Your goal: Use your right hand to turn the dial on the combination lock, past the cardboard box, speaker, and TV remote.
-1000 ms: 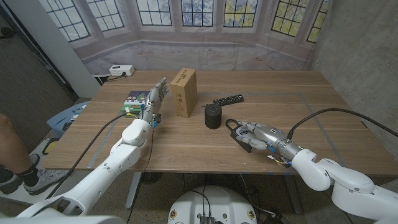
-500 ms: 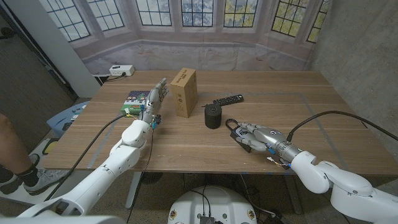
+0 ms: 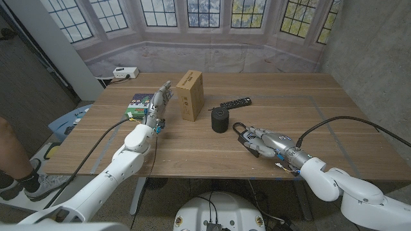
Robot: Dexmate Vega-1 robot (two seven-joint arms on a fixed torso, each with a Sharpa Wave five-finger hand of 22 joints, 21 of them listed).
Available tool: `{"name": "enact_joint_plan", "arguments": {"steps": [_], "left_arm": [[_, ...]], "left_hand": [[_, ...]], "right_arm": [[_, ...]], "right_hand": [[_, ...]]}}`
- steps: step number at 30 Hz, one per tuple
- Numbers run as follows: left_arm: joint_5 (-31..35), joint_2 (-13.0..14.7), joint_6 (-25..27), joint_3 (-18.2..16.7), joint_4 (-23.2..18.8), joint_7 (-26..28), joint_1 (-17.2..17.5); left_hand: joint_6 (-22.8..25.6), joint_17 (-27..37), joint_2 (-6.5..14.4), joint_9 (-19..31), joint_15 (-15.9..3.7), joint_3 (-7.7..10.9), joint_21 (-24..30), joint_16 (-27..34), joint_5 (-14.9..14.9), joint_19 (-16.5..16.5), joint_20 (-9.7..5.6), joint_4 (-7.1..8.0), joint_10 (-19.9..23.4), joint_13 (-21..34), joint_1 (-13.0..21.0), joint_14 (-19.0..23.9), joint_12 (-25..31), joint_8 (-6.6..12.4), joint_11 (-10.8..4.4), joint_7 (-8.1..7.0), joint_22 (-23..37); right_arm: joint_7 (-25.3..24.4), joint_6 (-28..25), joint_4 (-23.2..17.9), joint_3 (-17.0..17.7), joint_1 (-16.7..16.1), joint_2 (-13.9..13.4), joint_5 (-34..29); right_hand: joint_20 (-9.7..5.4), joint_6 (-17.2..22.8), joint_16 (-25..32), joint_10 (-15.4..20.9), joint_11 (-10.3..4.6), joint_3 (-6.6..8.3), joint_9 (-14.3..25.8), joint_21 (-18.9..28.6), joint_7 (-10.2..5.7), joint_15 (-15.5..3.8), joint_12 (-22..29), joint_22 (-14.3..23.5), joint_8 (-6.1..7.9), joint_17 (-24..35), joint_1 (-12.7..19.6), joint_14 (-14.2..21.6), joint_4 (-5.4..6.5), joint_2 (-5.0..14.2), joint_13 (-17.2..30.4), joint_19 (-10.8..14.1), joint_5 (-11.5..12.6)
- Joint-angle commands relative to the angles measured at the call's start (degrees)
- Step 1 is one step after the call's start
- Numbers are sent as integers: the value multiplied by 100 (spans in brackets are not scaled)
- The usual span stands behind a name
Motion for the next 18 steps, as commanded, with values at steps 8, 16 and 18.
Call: {"name": "enact_joint_plan", "arguments": {"steps": [8,16,18], "left_arm": [[-42,-27,-44,10,139,-123,-78],[-53,-54,-62,30,209,-168,-117],[-50,-60,-67,30,218,-158,-116]], "left_hand": [[-29,28,-8,21,21,50,2,3,-2,55,22,12,6,30,-2,22,-9,48,34,-44,11],[-31,28,-7,21,20,53,2,1,-2,57,24,9,15,30,-1,21,-6,49,39,-42,11],[-35,28,-6,21,20,54,2,2,-2,57,25,9,15,30,-1,25,-6,47,41,-45,11]], "right_arm": [[-3,-184,-166,44,-137,-127,23],[27,-222,-222,67,-171,-188,67],[42,-239,-235,66,-176,-210,61]], "right_hand": [[-216,75,33,100,-3,25,9,18,-26,-138,46,18,29,23,-35,77,-34,10,14,51,-22],[-213,96,33,138,8,32,9,15,-23,-144,47,18,32,25,-41,93,-41,9,15,55,-22],[-213,105,33,149,13,33,9,14,-19,-145,48,18,35,25,-43,99,-42,10,16,56,-22]]}}
